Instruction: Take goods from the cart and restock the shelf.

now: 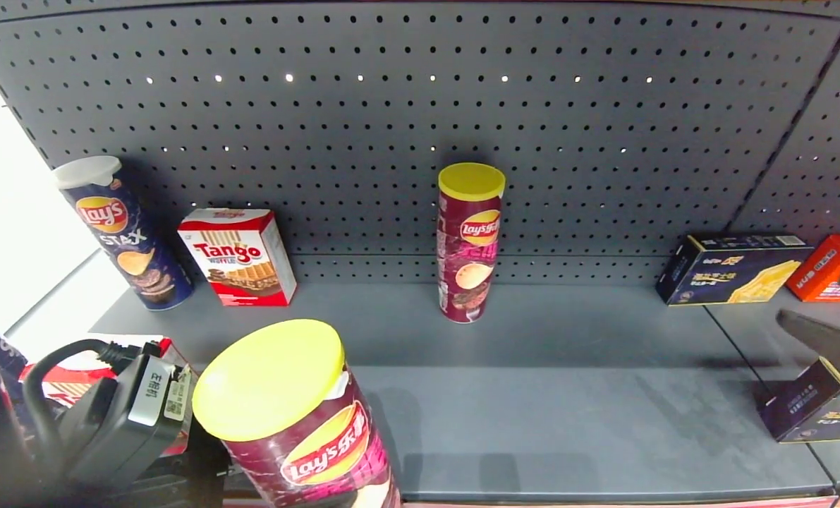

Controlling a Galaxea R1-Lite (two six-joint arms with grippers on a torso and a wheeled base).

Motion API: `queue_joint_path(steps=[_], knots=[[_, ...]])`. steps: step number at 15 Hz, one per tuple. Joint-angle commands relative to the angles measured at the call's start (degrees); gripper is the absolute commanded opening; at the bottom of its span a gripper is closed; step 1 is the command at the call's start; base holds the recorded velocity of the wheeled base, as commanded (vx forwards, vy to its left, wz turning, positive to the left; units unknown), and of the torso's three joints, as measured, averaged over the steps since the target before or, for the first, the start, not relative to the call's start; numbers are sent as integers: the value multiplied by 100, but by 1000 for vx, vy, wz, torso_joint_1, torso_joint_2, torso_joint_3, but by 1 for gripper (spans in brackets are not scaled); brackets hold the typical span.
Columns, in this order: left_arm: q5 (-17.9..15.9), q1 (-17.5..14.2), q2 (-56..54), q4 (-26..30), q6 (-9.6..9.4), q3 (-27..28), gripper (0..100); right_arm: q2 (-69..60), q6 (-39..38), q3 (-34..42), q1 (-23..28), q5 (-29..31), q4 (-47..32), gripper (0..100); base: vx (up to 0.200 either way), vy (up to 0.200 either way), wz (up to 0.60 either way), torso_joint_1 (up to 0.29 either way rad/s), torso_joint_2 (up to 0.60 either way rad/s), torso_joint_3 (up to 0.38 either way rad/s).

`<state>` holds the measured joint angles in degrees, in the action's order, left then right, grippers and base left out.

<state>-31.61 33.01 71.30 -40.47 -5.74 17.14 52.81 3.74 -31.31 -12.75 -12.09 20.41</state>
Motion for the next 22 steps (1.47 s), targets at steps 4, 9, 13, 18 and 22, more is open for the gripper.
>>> queue_joint_path(steps=[4,9,13,18,22], knots=[[-12,-49,33,4,20,70,0,2032,250,-983,-201,-2623,992,100,0,0,0,0,0,0],[-12,-14,50,13,20,105,0,3693,390,-1326,-175,-3871,3013,100,0,0,0,0,0,0],[-12,-5,42,13,20,70,0,4431,399,-1941,-254,-3906,3233,100,0,0,0,0,0,0],[-12,-5,15,13,12,35,0,5169,399,-2547,-386,-4319,3233,100,0,0,0,0,0,0],[-12,-5,24,4,73,202,0,5705,390,-2899,-623,-4328,3233,100,0,0,0,0,0,0]])
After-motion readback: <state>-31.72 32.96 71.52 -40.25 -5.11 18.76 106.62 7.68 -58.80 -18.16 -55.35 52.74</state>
